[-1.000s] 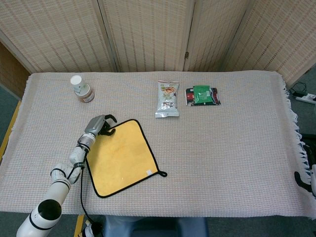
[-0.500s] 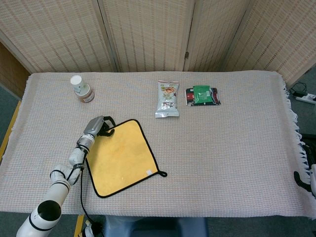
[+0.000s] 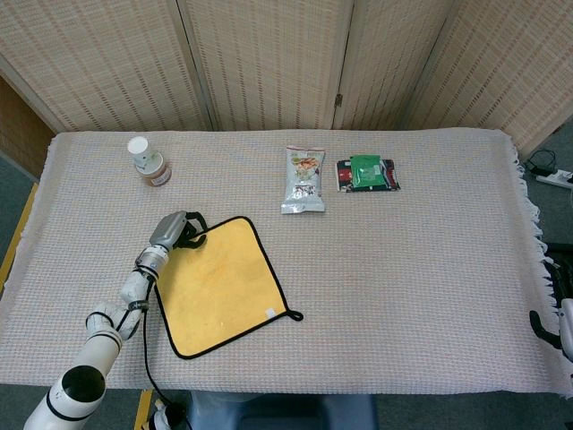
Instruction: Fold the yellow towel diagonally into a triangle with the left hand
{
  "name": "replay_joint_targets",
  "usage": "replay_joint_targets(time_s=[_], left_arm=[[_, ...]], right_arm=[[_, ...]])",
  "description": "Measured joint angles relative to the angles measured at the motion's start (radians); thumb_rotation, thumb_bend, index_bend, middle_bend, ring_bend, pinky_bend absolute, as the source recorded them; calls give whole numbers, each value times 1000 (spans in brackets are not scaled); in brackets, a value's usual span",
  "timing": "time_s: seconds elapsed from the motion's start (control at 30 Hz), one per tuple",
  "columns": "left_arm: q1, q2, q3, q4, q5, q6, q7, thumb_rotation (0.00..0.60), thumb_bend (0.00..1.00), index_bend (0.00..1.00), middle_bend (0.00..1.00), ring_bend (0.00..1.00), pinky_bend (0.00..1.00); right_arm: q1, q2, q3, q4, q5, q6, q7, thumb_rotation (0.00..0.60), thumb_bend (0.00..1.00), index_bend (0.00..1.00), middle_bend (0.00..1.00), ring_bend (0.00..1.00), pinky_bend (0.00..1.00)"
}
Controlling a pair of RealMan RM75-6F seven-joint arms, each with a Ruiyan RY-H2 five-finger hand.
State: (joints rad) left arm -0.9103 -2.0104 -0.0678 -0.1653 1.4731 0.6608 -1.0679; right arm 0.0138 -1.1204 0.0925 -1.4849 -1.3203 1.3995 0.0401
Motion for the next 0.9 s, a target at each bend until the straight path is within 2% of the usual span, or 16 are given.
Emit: replay_joint_targets(time_s=[0.1,0.43,0.53,0.67,0.9], left_arm=[[3,5,3,-6,1,-7,2,600,448,449,1000,1000,1000],[6,5,6,-2,-2,-55,-3,600,448,419,1000,1000,1000],[6,3,6,-2,-2,-56,-5,600,448,462,1000,1000,1000],[8,1,7,-6,-1,-35,-8,600,449,597,1000,1000,1000],[23,0,6,-17,0,18,7,600,453,662,1000,1000,1000]], right_arm=[[-1,-2,-1,-3,-5,6,-6,600,464,0,0,0,0],[2,-5,4,-1,5,-3,-11,600,464,0,0,0,0],[1,-3,5,0,6,0,-7,600,463,0,0,0,0],[-1,-2,4,-2,0,2,-4,600,463,0,0,0,0],[-7,1,-3,-9,-22,19,0,600,464,0,0,0,0]])
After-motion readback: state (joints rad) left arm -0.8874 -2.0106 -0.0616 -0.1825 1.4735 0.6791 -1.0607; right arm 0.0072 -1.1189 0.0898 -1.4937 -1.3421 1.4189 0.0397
